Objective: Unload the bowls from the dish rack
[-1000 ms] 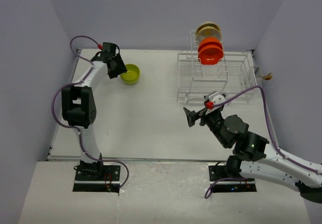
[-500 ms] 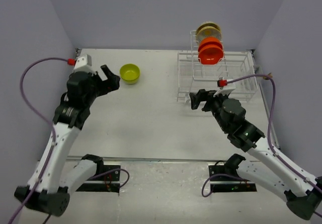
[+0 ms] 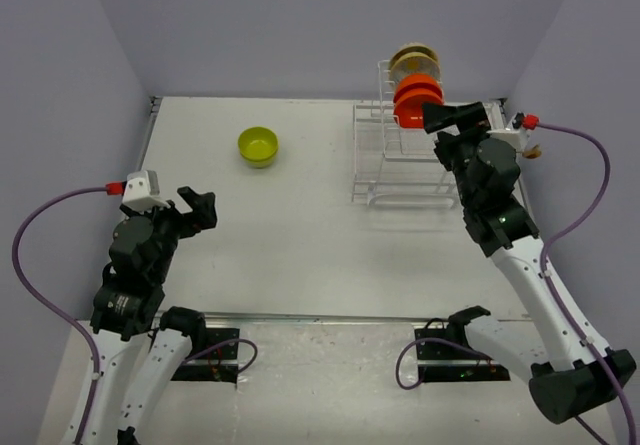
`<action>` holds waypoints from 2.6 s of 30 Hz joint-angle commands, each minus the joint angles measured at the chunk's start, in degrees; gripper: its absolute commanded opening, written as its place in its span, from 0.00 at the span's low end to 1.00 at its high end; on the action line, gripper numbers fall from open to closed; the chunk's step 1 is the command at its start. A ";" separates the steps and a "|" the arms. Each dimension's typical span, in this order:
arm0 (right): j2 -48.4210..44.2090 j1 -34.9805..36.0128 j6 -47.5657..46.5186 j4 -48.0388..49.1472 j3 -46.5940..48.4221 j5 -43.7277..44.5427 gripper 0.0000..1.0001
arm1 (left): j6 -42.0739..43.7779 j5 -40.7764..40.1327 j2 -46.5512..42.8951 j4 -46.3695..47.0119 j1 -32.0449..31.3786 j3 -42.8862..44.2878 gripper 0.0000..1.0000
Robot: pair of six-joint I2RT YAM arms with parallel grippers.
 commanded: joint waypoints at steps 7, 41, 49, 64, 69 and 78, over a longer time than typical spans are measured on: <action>8.99 -5.35 28.11 10.55 1.73 -2.00 0.81 | 2.19 2.26 1.79 2.64 0.10 -0.06 1.00; 24.82 -5.44 35.50 16.36 5.68 5.21 0.17 | 2.80 5.42 0.91 3.96 0.10 -0.68 1.00; 23.51 -5.53 34.26 17.68 5.68 5.74 0.00 | 2.80 5.25 0.91 4.05 0.10 -0.68 1.00; 19.02 -5.88 29.96 28.13 0.85 4.42 0.00 | 2.63 4.72 1.18 3.87 0.10 -0.68 1.00; 17.79 -5.97 30.13 30.07 -0.38 3.63 0.00 | 2.54 4.55 1.00 3.87 0.10 -0.68 1.00; 14.72 -5.97 31.54 31.04 -1.87 0.99 0.00 | 2.54 3.84 1.26 3.69 0.19 -0.50 1.00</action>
